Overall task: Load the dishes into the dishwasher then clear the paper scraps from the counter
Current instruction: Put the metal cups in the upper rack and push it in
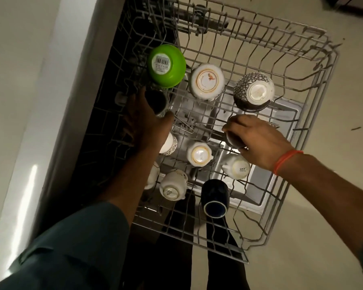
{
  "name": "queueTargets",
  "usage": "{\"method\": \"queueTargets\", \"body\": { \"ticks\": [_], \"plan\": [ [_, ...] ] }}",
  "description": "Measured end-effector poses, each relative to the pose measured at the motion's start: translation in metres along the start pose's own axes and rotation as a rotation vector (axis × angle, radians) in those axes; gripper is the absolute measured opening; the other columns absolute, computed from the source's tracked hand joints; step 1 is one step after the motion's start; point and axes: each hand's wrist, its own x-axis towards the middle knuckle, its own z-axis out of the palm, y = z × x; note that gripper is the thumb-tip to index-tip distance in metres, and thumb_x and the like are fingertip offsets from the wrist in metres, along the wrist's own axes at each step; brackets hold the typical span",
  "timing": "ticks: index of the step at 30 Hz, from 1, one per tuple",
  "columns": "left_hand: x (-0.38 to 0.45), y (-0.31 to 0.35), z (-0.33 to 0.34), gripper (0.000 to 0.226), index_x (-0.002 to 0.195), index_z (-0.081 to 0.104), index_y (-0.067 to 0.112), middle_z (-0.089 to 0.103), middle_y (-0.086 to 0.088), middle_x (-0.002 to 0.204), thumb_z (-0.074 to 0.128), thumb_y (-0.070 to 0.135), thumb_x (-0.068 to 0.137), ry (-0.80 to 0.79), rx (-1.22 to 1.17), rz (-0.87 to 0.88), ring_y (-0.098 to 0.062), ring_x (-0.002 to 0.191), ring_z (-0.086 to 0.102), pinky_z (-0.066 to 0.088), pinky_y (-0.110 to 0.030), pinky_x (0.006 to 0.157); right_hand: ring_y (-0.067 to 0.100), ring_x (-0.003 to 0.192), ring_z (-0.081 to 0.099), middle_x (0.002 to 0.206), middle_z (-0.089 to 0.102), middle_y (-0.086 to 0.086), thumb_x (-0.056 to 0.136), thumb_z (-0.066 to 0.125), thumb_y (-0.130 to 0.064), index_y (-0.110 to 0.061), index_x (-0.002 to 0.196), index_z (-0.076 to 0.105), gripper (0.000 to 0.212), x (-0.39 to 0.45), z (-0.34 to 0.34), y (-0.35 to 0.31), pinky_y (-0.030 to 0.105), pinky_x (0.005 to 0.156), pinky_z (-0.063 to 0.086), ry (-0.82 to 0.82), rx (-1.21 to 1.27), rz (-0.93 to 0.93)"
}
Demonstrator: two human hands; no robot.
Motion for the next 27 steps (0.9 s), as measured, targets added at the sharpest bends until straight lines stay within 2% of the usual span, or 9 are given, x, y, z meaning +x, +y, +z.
{"method": "queueTargets", "body": {
  "ticks": [4,6,9,13,18,21,27],
  "plan": [
    [0.008,0.005,0.001,0.103,0.162,0.019,0.028,0.025,-0.006,0.167,0.078,0.036,0.078,-0.072,0.065,0.015,-0.037,0.152,0.021,0.021,-0.062,0.120,0.035,0.110,0.058,0.122,0.063,0.013,0.074,0.080,-0.003,-0.011,0.132,0.060,0.063,0.003,0.014,0.005,0.043,0.090,0.052,-0.014,-0.075,-0.007],
    [0.012,0.006,0.001,0.104,0.162,0.015,0.029,0.022,-0.005,0.168,0.077,0.034,0.079,-0.080,0.094,0.015,-0.037,0.153,0.021,0.019,-0.061,0.121,0.036,0.111,0.058,0.122,0.064,0.014,0.069,0.081,-0.001,-0.011,0.131,0.061,0.066,0.003,0.020,0.007,0.045,0.091,0.053,-0.007,-0.109,-0.014],
    [0.017,0.005,0.002,0.101,0.162,0.018,0.030,0.028,-0.005,0.166,0.076,0.028,0.080,-0.089,0.052,-0.023,-0.035,0.151,0.026,0.021,-0.057,0.122,0.037,0.117,0.057,0.127,0.063,0.015,0.067,0.080,0.003,-0.010,0.132,0.061,0.069,0.000,0.024,0.007,0.049,0.093,0.054,0.002,-0.118,-0.009],
    [0.013,0.005,0.001,0.100,0.161,0.022,0.030,0.034,-0.004,0.163,0.078,0.030,0.079,-0.061,-0.001,-0.043,-0.033,0.148,0.033,0.026,-0.054,0.121,0.038,0.123,0.053,0.133,0.059,0.018,0.068,0.079,0.001,-0.006,0.130,0.062,0.065,-0.007,0.025,0.002,0.049,0.100,0.050,0.045,-0.068,0.050],
    [0.012,0.003,0.002,0.105,0.158,0.030,0.032,0.038,-0.005,0.159,0.076,0.047,0.064,-0.021,-0.027,-0.071,-0.035,0.146,0.036,0.030,-0.059,0.116,0.038,0.124,0.050,0.133,0.056,0.017,0.069,0.082,-0.005,-0.006,0.130,0.059,0.065,-0.026,0.025,-0.010,0.045,0.101,0.046,0.220,0.081,0.163],
    [0.010,0.000,0.003,0.098,0.157,0.031,0.030,0.036,-0.008,0.160,0.079,0.041,0.073,-0.013,0.030,-0.053,-0.035,0.146,0.034,0.028,-0.060,0.117,0.034,0.126,0.049,0.136,0.055,0.013,0.076,0.079,-0.011,-0.011,0.131,0.059,0.059,-0.040,0.026,-0.013,0.045,0.104,0.044,0.285,0.149,0.206],
    [0.012,-0.002,0.007,0.097,0.156,0.032,0.032,0.034,-0.006,0.161,0.077,0.043,0.071,0.019,0.051,-0.048,-0.036,0.146,0.036,0.027,-0.063,0.116,0.035,0.127,0.049,0.135,0.055,0.014,0.079,0.078,-0.016,-0.013,0.131,0.061,0.054,-0.058,0.032,-0.013,0.049,0.106,0.043,0.347,0.167,0.293]
  ]
}}
